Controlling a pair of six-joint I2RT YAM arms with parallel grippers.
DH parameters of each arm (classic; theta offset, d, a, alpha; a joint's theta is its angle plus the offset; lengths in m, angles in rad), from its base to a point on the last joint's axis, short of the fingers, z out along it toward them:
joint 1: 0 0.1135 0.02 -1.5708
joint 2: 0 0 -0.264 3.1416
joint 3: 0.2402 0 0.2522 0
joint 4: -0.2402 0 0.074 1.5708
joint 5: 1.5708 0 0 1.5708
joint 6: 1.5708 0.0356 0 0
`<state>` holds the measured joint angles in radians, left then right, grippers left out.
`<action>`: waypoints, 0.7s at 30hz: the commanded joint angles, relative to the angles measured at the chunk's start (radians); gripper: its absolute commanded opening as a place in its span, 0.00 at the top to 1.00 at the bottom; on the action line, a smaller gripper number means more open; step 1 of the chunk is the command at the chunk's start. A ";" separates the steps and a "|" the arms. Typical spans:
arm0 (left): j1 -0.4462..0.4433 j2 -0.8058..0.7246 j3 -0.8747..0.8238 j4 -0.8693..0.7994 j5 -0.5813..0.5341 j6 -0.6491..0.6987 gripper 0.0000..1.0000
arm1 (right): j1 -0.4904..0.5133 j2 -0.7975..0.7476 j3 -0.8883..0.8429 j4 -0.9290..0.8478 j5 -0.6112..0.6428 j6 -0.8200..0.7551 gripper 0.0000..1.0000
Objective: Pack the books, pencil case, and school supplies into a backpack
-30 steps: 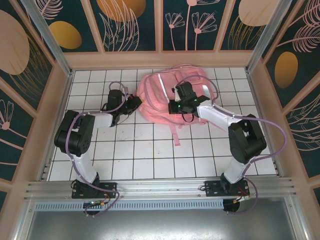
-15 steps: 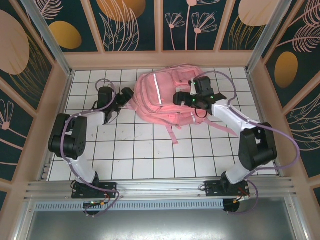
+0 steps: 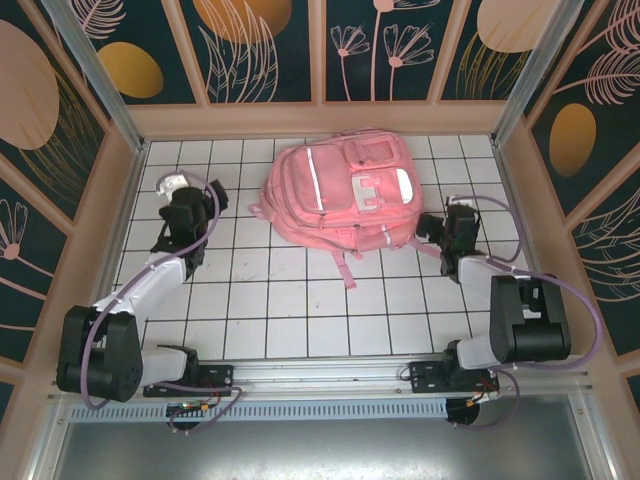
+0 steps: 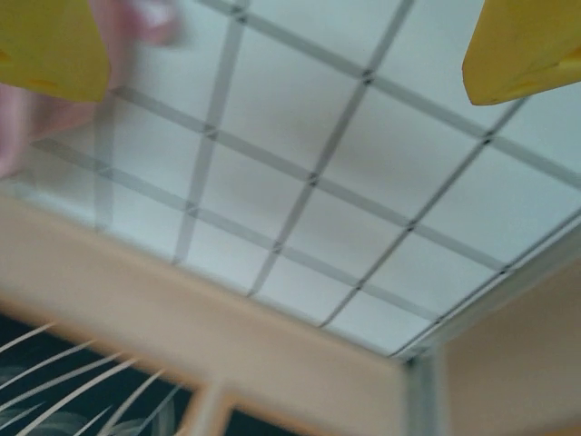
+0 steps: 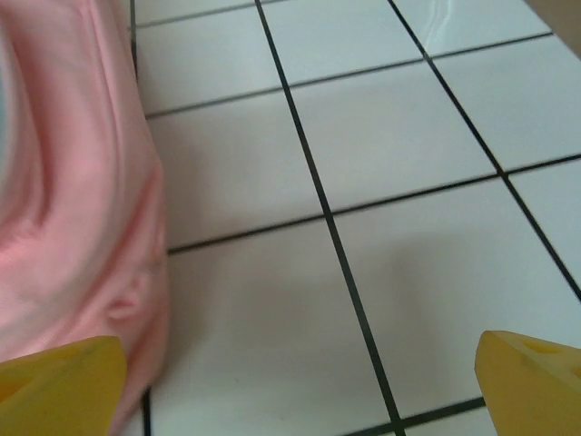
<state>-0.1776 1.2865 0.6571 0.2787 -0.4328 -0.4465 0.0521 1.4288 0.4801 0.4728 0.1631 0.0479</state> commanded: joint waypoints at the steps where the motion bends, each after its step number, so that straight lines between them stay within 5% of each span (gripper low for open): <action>1: 0.012 0.029 -0.122 0.136 -0.204 0.174 0.01 | 0.014 0.045 -0.092 0.463 0.015 -0.085 0.01; 7: 0.052 0.121 -0.319 0.672 -0.114 0.343 0.01 | -0.029 0.069 -0.184 0.636 -0.026 -0.050 0.01; 10: 0.069 0.167 -0.322 0.777 -0.022 0.379 0.01 | -0.086 0.089 -0.228 0.719 -0.142 -0.019 0.01; 14: 0.093 0.201 -0.337 0.820 0.028 0.362 0.01 | -0.086 0.109 -0.255 0.791 -0.142 -0.017 0.01; 18: 0.116 0.274 -0.564 1.339 0.066 0.357 0.01 | -0.078 0.110 -0.253 0.786 -0.119 -0.021 0.01; 21: 0.116 0.229 -0.484 1.112 0.077 0.356 0.01 | -0.075 0.110 -0.253 0.784 -0.116 -0.023 0.01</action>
<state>-0.0658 1.5196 0.1215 1.2816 -0.3965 -0.1051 -0.0299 1.5303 0.2337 1.1851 0.0460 0.0170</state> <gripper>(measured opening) 0.988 0.990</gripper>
